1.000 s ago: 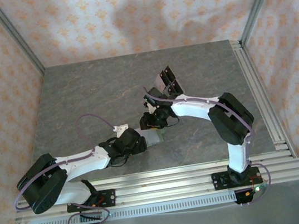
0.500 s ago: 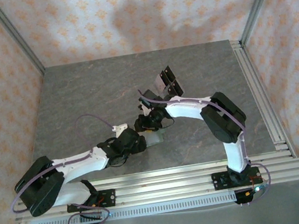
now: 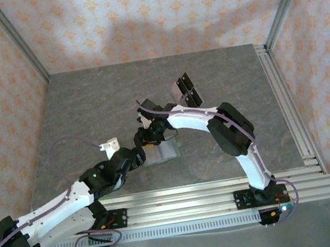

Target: Put the credit cards into the card holder

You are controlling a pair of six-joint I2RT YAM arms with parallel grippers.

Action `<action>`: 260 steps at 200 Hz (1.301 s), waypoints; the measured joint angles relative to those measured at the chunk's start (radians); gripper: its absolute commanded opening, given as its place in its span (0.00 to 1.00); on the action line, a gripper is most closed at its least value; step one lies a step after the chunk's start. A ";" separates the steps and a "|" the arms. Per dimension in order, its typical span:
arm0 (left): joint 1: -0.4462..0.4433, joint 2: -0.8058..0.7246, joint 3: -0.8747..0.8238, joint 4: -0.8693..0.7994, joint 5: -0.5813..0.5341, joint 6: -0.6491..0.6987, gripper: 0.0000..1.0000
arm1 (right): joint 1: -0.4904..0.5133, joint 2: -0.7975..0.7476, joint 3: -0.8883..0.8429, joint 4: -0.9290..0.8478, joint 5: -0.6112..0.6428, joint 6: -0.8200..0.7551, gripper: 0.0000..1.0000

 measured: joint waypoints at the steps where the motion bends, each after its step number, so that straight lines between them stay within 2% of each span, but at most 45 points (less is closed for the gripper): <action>1: 0.000 0.000 0.000 -0.001 -0.001 -0.002 1.00 | 0.000 0.002 0.001 -0.002 0.000 0.000 0.44; 46: 0.000 0.017 -0.002 -0.028 -0.017 -0.005 1.00 | -0.008 0.016 0.072 -0.084 -0.002 -0.035 0.44; 75: 0.000 0.103 0.002 -0.027 -0.018 -0.002 1.00 | -0.065 -0.043 0.119 -0.127 0.024 -0.061 0.44; 94: 0.000 0.179 0.028 -0.029 -0.014 0.006 1.00 | -0.146 -0.095 0.177 -0.184 0.089 -0.095 0.43; 123: 0.009 0.292 0.116 -0.028 -0.005 0.033 1.00 | -0.274 -0.102 0.342 -0.303 0.290 -0.187 0.43; 148: 0.037 0.384 0.193 -0.031 0.014 0.058 1.00 | -0.324 -0.024 0.540 -0.431 0.473 -0.276 0.40; 183: 0.077 0.491 0.266 -0.040 0.039 0.095 1.00 | -0.325 0.147 0.731 -0.550 0.632 -0.367 0.37; 219: 0.105 0.539 0.287 -0.048 0.061 0.119 1.00 | -0.327 0.275 0.799 -0.628 0.709 -0.421 0.34; 260: 0.114 0.549 0.287 -0.052 0.066 0.131 1.00 | -0.327 0.301 0.824 -0.653 0.743 -0.450 0.34</action>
